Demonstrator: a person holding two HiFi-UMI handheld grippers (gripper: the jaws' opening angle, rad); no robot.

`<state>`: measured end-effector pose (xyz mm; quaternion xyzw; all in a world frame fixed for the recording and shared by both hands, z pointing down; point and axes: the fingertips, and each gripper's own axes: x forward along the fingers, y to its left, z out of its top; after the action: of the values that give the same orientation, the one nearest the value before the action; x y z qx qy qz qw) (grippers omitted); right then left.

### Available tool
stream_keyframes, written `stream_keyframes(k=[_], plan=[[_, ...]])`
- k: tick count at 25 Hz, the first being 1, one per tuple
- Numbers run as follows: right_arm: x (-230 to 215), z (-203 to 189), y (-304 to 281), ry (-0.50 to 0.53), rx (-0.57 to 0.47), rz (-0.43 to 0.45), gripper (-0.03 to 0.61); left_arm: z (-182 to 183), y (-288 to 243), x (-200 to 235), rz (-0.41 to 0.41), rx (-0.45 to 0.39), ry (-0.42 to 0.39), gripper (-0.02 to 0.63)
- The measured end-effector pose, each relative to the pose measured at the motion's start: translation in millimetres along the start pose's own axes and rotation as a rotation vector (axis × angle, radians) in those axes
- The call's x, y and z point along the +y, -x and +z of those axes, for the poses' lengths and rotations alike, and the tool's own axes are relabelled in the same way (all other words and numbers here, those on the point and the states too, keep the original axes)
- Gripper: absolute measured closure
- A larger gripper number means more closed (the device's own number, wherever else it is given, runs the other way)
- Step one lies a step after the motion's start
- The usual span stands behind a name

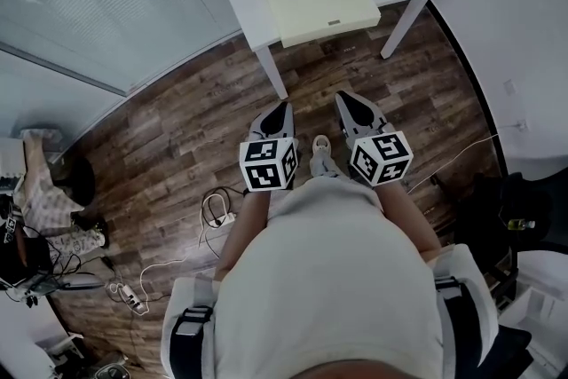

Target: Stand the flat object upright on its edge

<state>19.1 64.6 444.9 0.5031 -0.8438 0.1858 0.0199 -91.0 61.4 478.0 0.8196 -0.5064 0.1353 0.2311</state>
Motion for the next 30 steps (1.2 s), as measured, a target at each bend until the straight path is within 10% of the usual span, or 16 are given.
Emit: stream_keyframes(k=[30], plan=[[-85.4,72.0,-128.4,0.021,0.008,0.052,0.558,91.8,-122.7,39.4,0.055,-0.025,0.041,0.594]])
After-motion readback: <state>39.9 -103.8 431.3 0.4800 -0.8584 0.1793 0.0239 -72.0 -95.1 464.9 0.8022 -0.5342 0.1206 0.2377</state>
